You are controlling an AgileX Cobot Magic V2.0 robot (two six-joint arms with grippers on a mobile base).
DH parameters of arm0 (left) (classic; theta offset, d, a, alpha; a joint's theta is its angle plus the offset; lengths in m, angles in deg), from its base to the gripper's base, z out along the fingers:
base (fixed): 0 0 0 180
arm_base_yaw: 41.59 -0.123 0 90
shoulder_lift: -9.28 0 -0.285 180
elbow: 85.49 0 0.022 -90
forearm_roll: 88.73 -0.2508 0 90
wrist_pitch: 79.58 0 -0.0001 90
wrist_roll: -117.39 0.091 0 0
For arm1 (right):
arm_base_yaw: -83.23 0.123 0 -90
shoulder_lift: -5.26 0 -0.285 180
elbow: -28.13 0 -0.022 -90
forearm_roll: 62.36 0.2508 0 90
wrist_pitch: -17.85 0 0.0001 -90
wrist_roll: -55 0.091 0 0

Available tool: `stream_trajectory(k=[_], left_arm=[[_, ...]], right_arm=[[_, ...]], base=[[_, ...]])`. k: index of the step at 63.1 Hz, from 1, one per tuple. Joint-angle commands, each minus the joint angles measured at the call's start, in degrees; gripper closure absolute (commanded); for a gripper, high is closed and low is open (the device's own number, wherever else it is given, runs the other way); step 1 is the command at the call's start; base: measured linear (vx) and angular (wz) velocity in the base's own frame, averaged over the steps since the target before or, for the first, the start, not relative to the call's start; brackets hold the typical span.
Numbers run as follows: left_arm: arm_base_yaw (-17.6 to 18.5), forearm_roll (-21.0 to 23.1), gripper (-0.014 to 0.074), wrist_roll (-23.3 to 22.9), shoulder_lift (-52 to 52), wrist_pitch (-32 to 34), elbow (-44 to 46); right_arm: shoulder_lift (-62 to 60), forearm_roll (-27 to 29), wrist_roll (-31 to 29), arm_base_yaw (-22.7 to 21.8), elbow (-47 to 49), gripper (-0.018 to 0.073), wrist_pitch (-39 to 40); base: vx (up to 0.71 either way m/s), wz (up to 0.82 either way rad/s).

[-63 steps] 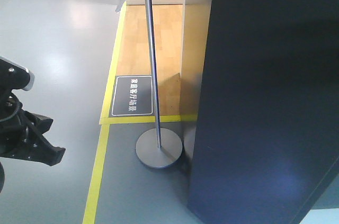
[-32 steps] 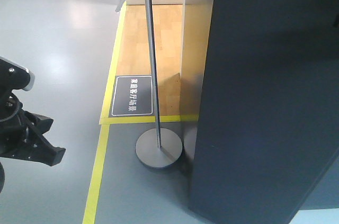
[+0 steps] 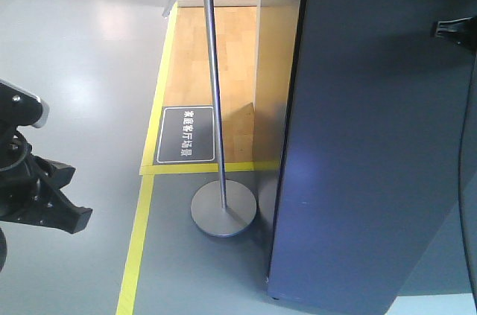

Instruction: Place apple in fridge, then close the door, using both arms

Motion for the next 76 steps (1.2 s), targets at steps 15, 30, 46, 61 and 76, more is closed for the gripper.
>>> stream_trajectory(k=[15,30,46,61,76], left_arm=[[-0.08,-0.44,0.0603,-0.55,-1.12,2.81,1.47],[-0.08,-0.44,0.0603,-0.55,-1.12,2.81,1.47],[-0.08,-0.44,0.0603,-0.55,-1.12,2.61,1.47],[-0.08,-0.44,0.0603,-0.55,-1.12,2.61,1.47],[-0.08,-0.44,0.0603,-0.55,-1.12,2.61,1.47]], right_arm=[[7.25,9.27,-9.83,-0.28,12.11,0.0563,6.14],[10.76,8.41,-10.04,-0.28,16.73,0.0563,6.81],[9.15,8.71,-10.09,-0.22,15.86,0.0563,3.12],[-2.6,9.8,-10.53,-0.08,0.21,0.0563,9.25],[-17.75,10.14,-12.74,3.64,-18.93,0.0563,9.64]], base=[[0.0,0.0],[0.0,0.0],[0.0,0.0],[0.0,0.0],[0.0,0.0]])
